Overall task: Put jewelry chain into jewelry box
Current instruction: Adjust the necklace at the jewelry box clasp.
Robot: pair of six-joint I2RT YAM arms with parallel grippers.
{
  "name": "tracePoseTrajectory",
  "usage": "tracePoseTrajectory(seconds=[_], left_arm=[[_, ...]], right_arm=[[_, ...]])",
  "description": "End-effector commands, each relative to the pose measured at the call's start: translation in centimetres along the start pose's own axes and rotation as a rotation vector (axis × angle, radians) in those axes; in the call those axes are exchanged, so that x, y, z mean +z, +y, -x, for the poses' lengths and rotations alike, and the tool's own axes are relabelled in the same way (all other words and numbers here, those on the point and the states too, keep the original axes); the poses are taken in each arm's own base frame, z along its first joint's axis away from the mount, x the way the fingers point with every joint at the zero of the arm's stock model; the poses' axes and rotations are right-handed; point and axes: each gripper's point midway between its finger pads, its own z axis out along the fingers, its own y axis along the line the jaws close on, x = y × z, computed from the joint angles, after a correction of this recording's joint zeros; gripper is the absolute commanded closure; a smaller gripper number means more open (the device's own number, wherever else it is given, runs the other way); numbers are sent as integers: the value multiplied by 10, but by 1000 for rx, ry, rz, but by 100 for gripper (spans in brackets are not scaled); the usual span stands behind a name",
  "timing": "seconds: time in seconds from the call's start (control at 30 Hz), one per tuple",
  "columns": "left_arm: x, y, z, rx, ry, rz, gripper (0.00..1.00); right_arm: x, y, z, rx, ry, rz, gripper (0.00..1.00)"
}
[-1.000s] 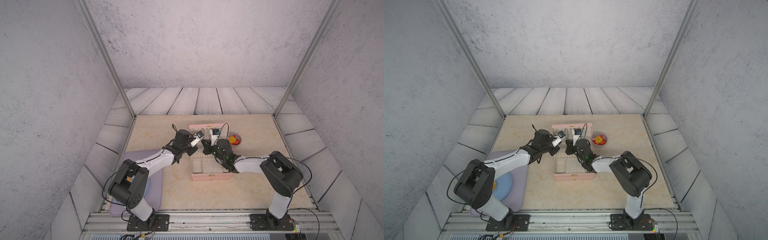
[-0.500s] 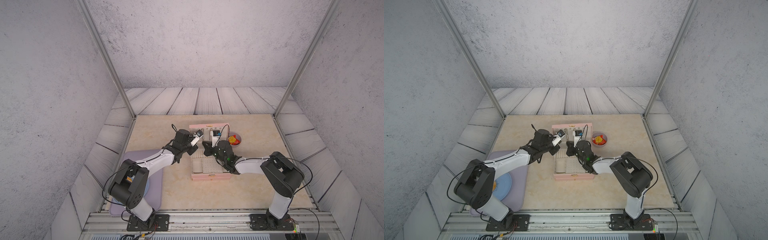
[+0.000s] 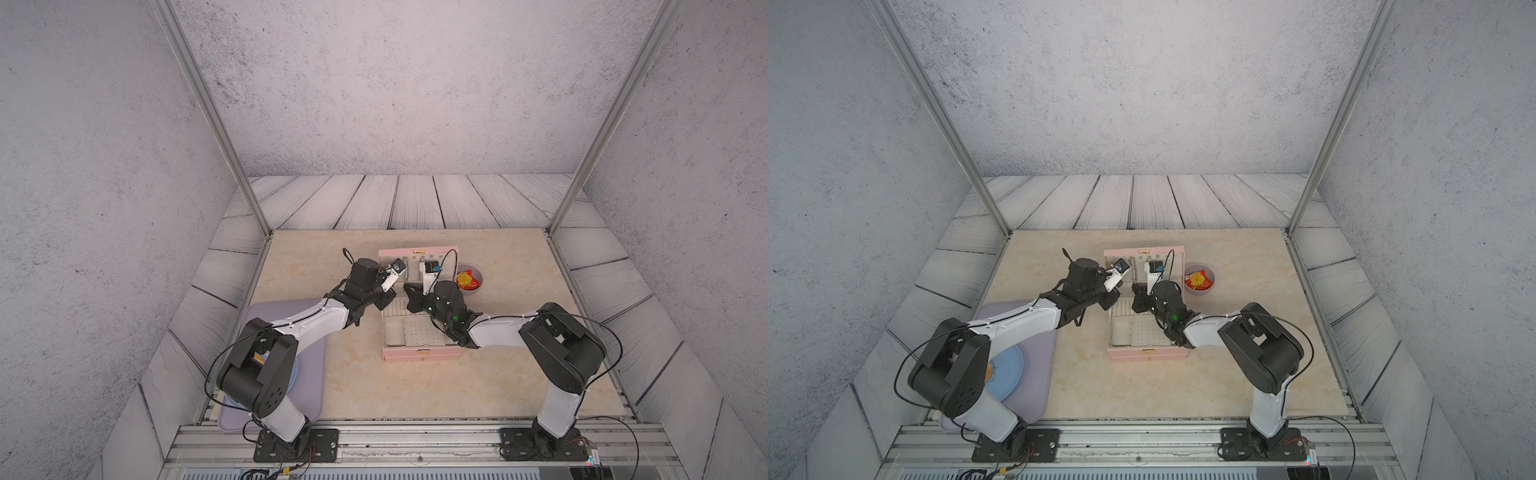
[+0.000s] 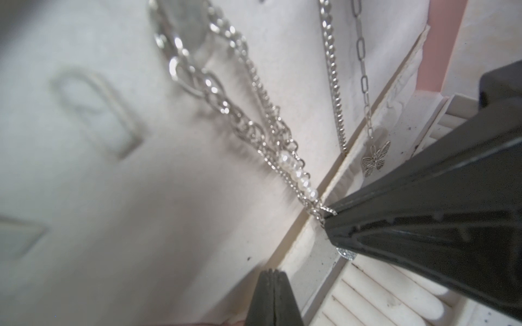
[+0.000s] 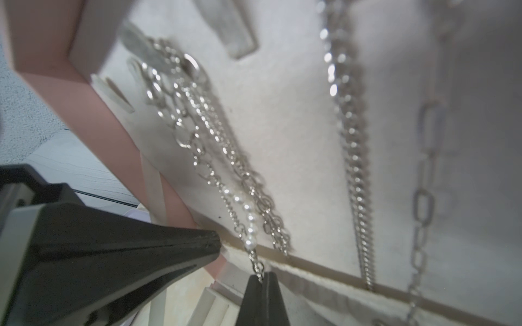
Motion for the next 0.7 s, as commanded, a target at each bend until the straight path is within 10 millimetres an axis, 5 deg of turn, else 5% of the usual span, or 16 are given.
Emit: tracePoseTrajectory(seconds=[0.0,0.67], left_arm=[[1,4,7,-14,-16,7,100],[1,4,7,-15,-16,7,100]], right_arm=[[6,3,-5,-8,23,9,100],[9,2,-9,-9,36,6,99]])
